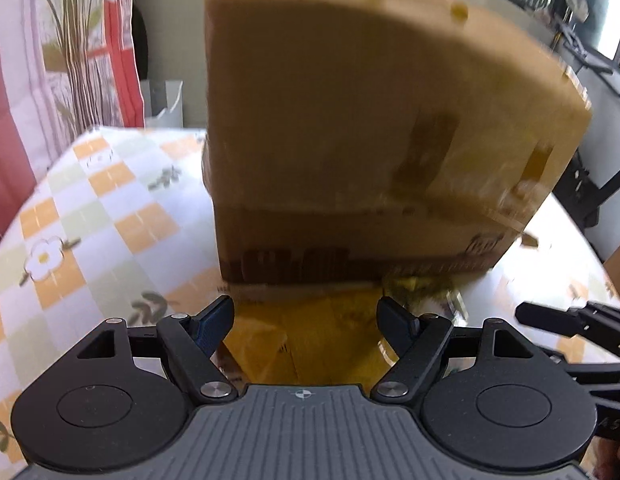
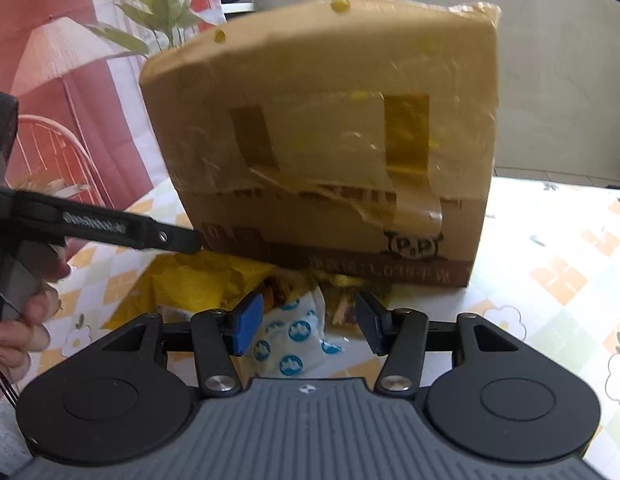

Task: Organize snacks
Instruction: 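Grasp the yellow bag with the left tool while the right tool moves to the white blue-dotted packet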

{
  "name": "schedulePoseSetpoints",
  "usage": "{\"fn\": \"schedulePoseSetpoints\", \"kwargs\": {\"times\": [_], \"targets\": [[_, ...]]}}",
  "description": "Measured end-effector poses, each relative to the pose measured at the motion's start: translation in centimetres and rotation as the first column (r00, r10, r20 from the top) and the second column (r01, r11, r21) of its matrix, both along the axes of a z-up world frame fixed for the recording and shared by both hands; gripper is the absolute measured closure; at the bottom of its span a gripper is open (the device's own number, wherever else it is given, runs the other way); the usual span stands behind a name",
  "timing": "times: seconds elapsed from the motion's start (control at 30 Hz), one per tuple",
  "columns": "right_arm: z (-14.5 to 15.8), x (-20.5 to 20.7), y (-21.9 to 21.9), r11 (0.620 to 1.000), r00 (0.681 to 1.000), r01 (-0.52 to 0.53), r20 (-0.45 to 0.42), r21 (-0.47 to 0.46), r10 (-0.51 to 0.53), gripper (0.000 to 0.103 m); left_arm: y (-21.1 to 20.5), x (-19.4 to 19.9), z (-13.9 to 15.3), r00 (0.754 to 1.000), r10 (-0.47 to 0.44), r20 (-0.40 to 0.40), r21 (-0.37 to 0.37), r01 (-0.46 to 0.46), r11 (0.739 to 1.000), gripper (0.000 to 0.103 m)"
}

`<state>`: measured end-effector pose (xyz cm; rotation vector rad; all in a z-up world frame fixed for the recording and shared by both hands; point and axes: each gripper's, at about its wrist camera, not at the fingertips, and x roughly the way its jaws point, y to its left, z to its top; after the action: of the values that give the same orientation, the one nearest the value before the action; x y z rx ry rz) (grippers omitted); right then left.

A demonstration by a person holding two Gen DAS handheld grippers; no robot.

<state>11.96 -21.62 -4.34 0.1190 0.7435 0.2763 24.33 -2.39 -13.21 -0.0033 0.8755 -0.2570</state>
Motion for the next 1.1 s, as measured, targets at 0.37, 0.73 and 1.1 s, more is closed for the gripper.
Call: {"fn": "schedulePoseSetpoints", "kwargs": {"times": [0.37, 0.73, 1.1], "targets": [[-1.6, -0.2, -1.2, 0.999, 0.999, 0.023, -0.047, 0.028, -0.022, 0.048, 0.4, -1.6, -3.0, 0.996, -0.057, -0.073, -0.013, 0.056, 0.998, 0.013], [-2.0, -0.2, -0.1, 0.998, 0.998, -0.055, -0.011, -0.037, 0.055, 0.042, 2.4, -4.3, -1.9, 0.999, -0.038, -0.005, -0.048, 0.037, 0.998, 0.034], [-4.2, 1.6, 1.9, 0.977, 0.975, -0.207, 0.072, -0.054, 0.211, 0.031, 7.1, -6.5, -1.6, 0.995, 0.099, 0.027, -0.114, -0.095, 0.989, 0.034]]}}
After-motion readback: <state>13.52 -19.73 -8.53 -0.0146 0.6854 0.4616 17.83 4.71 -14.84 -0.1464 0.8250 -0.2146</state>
